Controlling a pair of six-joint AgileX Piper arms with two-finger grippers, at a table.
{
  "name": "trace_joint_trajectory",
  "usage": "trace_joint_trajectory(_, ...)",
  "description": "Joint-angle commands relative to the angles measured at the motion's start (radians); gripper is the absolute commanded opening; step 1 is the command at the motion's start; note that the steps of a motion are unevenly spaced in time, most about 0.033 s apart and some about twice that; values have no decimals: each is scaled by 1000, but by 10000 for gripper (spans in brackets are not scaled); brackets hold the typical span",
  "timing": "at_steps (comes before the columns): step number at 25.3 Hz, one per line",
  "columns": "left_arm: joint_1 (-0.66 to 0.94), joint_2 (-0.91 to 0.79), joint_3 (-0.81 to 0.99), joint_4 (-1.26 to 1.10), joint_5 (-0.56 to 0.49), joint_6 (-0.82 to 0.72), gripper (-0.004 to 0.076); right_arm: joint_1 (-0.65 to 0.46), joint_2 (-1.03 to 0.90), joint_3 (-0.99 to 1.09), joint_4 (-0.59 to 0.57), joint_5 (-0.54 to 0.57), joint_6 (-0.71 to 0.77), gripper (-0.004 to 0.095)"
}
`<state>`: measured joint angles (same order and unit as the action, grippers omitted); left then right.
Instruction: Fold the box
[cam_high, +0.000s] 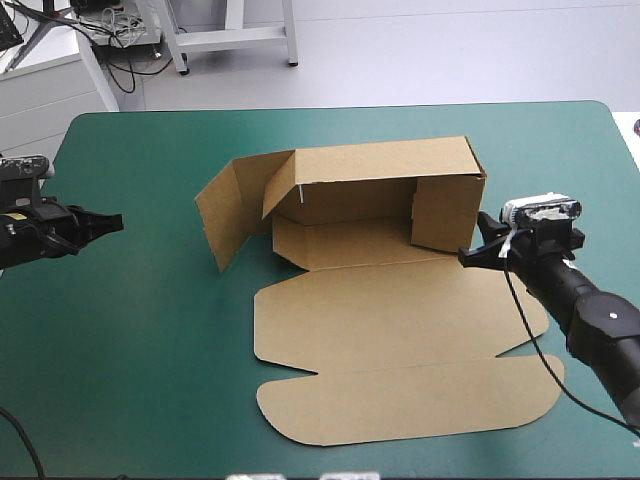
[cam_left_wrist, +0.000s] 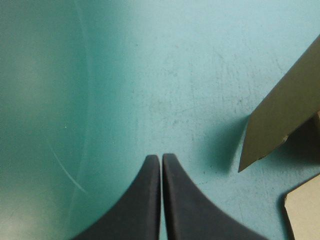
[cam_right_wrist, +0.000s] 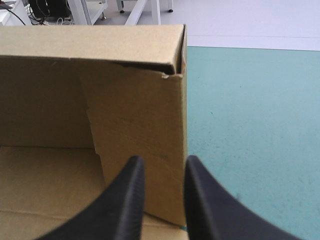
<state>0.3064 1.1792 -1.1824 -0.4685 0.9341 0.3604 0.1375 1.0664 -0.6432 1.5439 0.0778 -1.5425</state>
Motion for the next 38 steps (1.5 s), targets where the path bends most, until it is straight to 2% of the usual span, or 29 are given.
trace_joint_trajectory(1, 3, -50, -22, -32, -54, 29, -10, -6, -65, 18, 4, 14, 6, -10)
trace_joint_trajectory(8, -49, -150, -22, -18, -64, 63, -10, -6, -96, 42, -19, 117, 21, -18)
trace_joint_trajectory(11, -112, -200, -22, -8, -72, 79, -10, -6, -96, 42, -104, 143, 98, -18)
trace_joint_trajectory(16, -215, -281, -22, 99, -87, 108, -10, -6, -96, 46, -292, 92, 271, -18)
trace_joint_trajectory(19, -249, -348, 2, 130, -107, 112, -10, -6, -96, 69, -353, 94, 349, -18)
trace_joint_trajectory(25, -256, -520, 190, 162, -213, 112, -10, -6, -96, 139, -358, 92, 379, -18)
trace_joint_trajectory(26, -256, -581, 271, 158, -247, 112, -10, -6, -96, 142, -363, 94, 393, -18)
trace_joint_trajectory(29, -256, -667, 398, 154, -254, 92, -10, -7, -96, 142, -382, 90, 441, -10)
trace_joint_trajectory(31, -256, -711, 482, 153, -257, 56, -10, -7, -96, 142, -500, 92, 558, -9)
trace_joint_trajectory(32, -256, -739, 525, 150, -263, 34, -10, -7, -96, 142, -620, 90, 664, -1)
trace_joint_trajectory(33, -256, -750, 539, 150, -263, 24, -10, -7, -96, 142, -691, 90, 734, 2)
trace_joint_trajectory(34, -256, -776, 566, 150, -265, 13, -10, -23, -96, 140, -820, 95, 899, 2)
trace_joint_trajectory(36, -256, -809, 584, 150, -265, -4, -10, -71, -96, 123, -975, 157, 1048, 2)
trace_joint_trajectory(38, -256, -824, 584, 150, -265, -17, -10, -121, -99, 91, -1030, 213, 1119, 2)
